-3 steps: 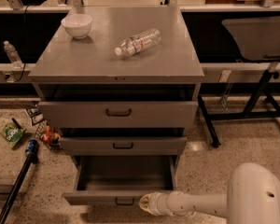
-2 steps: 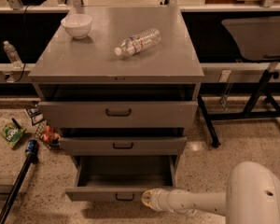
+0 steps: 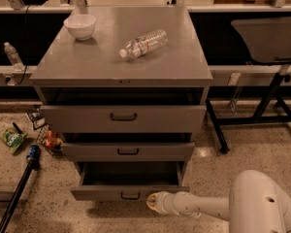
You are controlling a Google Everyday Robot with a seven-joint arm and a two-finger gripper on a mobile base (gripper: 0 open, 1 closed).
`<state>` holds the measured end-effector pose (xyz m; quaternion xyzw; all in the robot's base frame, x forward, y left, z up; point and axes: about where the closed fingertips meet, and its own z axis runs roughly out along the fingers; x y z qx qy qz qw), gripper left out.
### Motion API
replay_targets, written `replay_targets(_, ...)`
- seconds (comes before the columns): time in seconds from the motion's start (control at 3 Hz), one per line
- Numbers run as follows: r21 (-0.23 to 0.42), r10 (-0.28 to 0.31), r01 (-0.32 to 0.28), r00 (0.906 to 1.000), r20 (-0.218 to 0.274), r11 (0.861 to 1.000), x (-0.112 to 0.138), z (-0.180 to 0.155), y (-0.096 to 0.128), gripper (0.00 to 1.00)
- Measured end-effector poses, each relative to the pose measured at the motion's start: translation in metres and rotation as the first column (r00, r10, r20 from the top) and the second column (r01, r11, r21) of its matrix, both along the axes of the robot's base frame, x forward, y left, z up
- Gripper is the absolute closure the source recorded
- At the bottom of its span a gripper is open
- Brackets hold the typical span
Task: Close bottom drawer
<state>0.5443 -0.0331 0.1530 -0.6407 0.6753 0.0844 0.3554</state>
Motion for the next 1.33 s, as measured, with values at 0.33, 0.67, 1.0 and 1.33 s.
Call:
replay_targets(0.33, 0.002, 0.005, -0.005, 1.0, -0.004, 1.0, 0.015, -0.007, -0.001, 1.0)
replay_targets(0.67, 0.004, 0.023, -0.023, 0.9996, -0.015, 1.0, 0.036, -0.019, -0.001, 1.0)
replay_targets(1.0, 0.002, 0.021, -0.021, 0.9997, -0.009, 1.0, 0.054, -0.022, -0.004, 1.0)
replay_targets(1.33, -0.007, 0.017, -0.017, 0.9998, 0.013, 1.0, 0.086, -0.024, -0.01, 1.0)
